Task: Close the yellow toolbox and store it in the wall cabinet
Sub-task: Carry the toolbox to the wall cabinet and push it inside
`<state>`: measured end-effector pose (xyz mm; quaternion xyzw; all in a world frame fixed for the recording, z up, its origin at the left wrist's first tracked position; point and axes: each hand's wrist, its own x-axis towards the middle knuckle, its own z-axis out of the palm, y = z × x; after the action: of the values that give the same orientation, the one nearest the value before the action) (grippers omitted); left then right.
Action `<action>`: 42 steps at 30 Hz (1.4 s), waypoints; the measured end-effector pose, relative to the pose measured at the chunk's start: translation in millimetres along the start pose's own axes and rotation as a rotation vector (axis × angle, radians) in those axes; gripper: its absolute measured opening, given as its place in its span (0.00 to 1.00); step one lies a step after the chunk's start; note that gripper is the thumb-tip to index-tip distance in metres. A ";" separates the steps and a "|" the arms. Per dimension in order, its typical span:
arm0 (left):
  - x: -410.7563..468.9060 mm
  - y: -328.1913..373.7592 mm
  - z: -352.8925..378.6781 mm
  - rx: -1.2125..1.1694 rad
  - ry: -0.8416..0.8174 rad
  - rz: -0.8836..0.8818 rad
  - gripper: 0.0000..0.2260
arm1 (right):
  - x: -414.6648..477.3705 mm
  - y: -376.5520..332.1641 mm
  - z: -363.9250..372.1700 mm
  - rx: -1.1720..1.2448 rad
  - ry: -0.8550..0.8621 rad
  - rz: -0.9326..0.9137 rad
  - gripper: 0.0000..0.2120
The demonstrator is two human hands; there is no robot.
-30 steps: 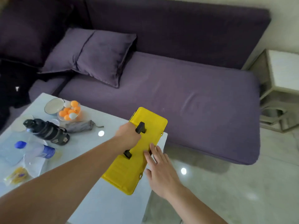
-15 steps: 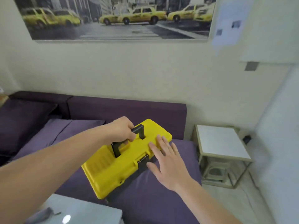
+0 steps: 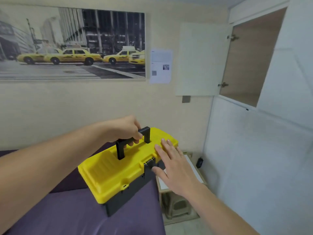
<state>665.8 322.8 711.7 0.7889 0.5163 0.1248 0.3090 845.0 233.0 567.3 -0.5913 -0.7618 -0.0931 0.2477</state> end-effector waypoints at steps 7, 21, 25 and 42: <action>84.7 89.8 16.7 0.084 -0.080 0.161 0.08 | 15.5 95.2 -36.3 -0.093 0.052 0.144 0.34; 295.1 262.6 87.2 0.040 -0.080 0.257 0.05 | 67.4 351.9 -89.7 -0.091 0.070 0.215 0.31; 353.9 304.8 97.1 0.016 -0.052 0.249 0.06 | 98.1 425.6 -103.0 -0.101 0.062 0.181 0.31; 662.2 413.8 123.1 0.007 -0.229 0.396 0.08 | 248.6 677.0 -75.6 -0.080 0.055 0.341 0.32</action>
<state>1323.0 755.0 790.1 0.8849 0.3136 0.0908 0.3322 1462.2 604.4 651.2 -0.7186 -0.6391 -0.0961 0.2569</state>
